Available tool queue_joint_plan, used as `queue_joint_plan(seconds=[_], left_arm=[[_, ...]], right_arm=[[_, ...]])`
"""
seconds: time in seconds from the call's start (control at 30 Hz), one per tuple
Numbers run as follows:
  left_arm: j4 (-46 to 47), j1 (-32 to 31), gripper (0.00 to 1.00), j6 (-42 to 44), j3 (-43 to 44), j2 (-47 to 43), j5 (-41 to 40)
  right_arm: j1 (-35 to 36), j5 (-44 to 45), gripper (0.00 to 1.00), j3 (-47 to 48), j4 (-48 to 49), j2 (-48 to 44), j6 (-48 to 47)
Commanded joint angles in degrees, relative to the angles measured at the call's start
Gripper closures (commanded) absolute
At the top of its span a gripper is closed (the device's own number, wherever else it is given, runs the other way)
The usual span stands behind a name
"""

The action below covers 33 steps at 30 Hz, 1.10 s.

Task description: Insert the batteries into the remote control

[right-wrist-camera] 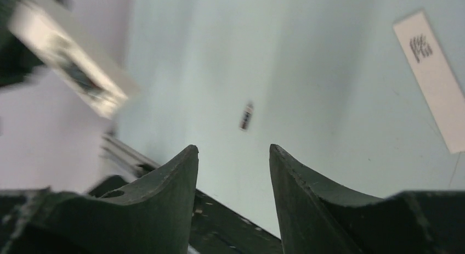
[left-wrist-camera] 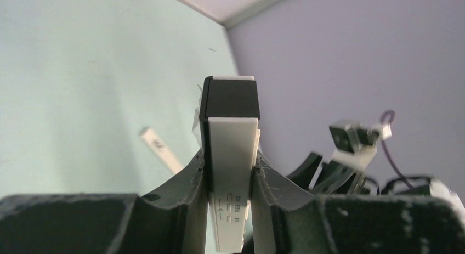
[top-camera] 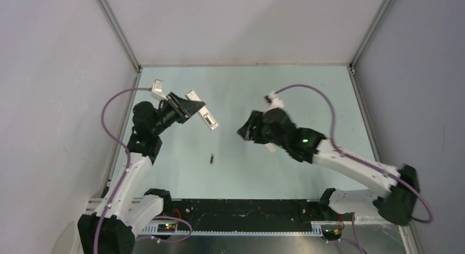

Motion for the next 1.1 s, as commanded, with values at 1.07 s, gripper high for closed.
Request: queue_joint_plan(seconds=[1.07], left_arm=[[-46.5,8.1,1.0,24.5,5.3,-14.7,-40.2]], right_arm=[[16.5,15.3,0.48,33.3,-12.7,58.4,-6.4]])
